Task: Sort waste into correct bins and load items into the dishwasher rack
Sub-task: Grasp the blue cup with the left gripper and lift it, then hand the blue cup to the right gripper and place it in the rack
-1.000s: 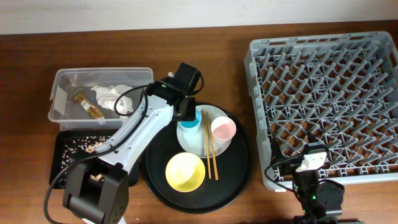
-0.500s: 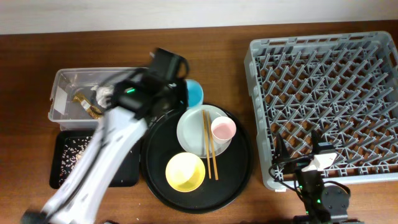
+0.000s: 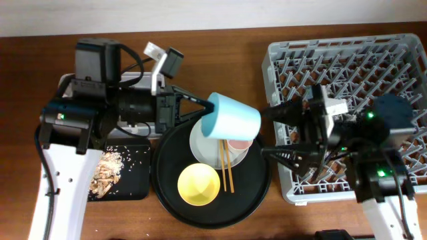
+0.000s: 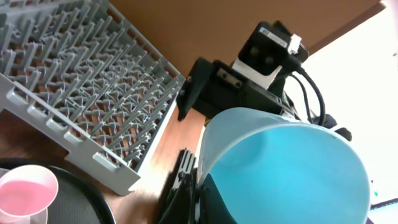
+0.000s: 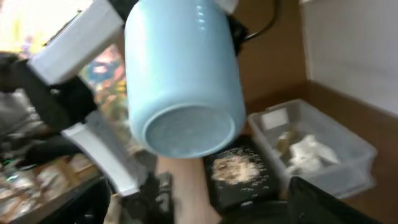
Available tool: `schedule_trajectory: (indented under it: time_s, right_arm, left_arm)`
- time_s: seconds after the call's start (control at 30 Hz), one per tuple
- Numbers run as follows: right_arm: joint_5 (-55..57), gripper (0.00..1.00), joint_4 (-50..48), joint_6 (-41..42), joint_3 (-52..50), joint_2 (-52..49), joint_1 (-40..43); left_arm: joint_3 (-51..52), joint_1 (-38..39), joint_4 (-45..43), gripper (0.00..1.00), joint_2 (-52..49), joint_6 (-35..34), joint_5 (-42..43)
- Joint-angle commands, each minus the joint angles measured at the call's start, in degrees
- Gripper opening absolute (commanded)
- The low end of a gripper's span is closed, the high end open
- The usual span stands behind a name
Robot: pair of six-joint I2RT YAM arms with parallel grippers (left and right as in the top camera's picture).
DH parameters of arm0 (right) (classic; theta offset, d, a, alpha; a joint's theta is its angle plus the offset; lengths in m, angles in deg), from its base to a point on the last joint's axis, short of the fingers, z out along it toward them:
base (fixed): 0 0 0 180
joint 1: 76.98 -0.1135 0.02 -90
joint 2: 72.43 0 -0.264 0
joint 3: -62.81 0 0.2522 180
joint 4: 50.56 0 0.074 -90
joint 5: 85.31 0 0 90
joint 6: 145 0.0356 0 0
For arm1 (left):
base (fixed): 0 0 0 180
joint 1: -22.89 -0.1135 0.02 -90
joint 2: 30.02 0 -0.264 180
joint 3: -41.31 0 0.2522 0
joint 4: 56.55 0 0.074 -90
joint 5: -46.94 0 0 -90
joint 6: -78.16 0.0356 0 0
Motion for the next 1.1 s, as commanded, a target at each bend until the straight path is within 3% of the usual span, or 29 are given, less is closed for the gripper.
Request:
schedule_trajectory:
  time_s: [0.0,0.13,0.3,0.37,0.4,0.43,0.47,0.53,0.57,0.63,0.7,0.73,0.77,0.83,0.9,0.97,1.07]
  right_arm:
    - [-2.7,0.91,-2.8,1.7,0.9,0.0,-3.5]
    - [1.1,0.88,-13.4,7.6,0.9,0.0,-9.3]
    - [7.3,0.87,-13.6,7.5,0.9,-1.4,-9.5]
    - [8.1,0.79,-15.0,7.5,0.9,-2.5,-9.5]
    - [8.5,0.67,-14.9,7.5,0.9,-3.2,-9.5]
    - [8.4,0.63,-14.9,7.5,0.9,-3.9,-9.5]
    - [8.4,0.59,-14.9,7.5,0.9,-5.0,-9.5]
    - [8.4,0.59,-12.6,7.6,0.9,-6.9,-8.6]
    - [9.1,0.58,-10.5,7.6,0.9,-7.2,-7.6]
    - [15.0,0.58,-2.6,7.5,0.9,-7.2,-3.5]
    - [24.6,0.56,10.2,7.1,0.9,-7.2,3.9]
    - [30.3,0.56,17.7,5.3,0.9,-7.2,6.7]
    - [35.9,0.55,25.0,2.1,1.5,-7.2,8.6]
    - [52.3,0.55,38.9,-4.0,5.7,-7.2,9.7]
    - [67.0,0.55,49.7,-4.6,13.2,-7.2,9.7]
    - [72.0,0.58,56.3,-5.6,15.7,-7.2,9.7]
    - [73.9,0.5,65.9,-5.6,15.6,-9.7,9.7]
  left_arm:
    - [-0.1,2.8,-0.4,0.0,-0.4,1.1,-1.9]
    - [-0.1,4.4,-0.3,0.0,-0.5,1.1,-3.7]
    - [-0.1,4.8,-0.2,0.0,-0.5,1.1,-3.7]
    - [-0.1,4.8,0.0,0.0,-0.5,1.1,-4.8]
    - [-0.1,4.8,0.0,0.0,-0.5,1.1,-5.7]
    - [-0.1,4.8,0.1,0.0,-0.5,1.1,-6.4]
    - [-0.1,4.8,0.1,0.04,-0.5,1.1,-9.9]
    - [-0.1,4.7,0.2,0.34,-0.5,1.1,-27.9]
    - [-0.1,4.6,0.2,0.37,-0.5,1.1,-34.9]
    - [-0.1,4.6,0.2,0.37,-0.5,-1.9,-48.4]
    - [-0.1,4.7,1.3,0.39,-0.5,-2.7,-54.3]
    - [-0.1,4.7,3.0,0.49,-0.6,-2.7,-56.3]
    - [-0.1,4.7,4.1,0.52,-0.8,-2.7,-59.1]
    - [-0.1,4.7,5.6,0.52,-2.1,-2.7,-60.7]
    - [0.3,4.7,6.4,0.52,-5.1,-2.7,-60.6]
    - [0.4,4.7,6.6,0.52,-8.2,-2.8,-60.6]
    - [0.4,4.3,4.9,0.52,-10.7,-5.4,-64.7]
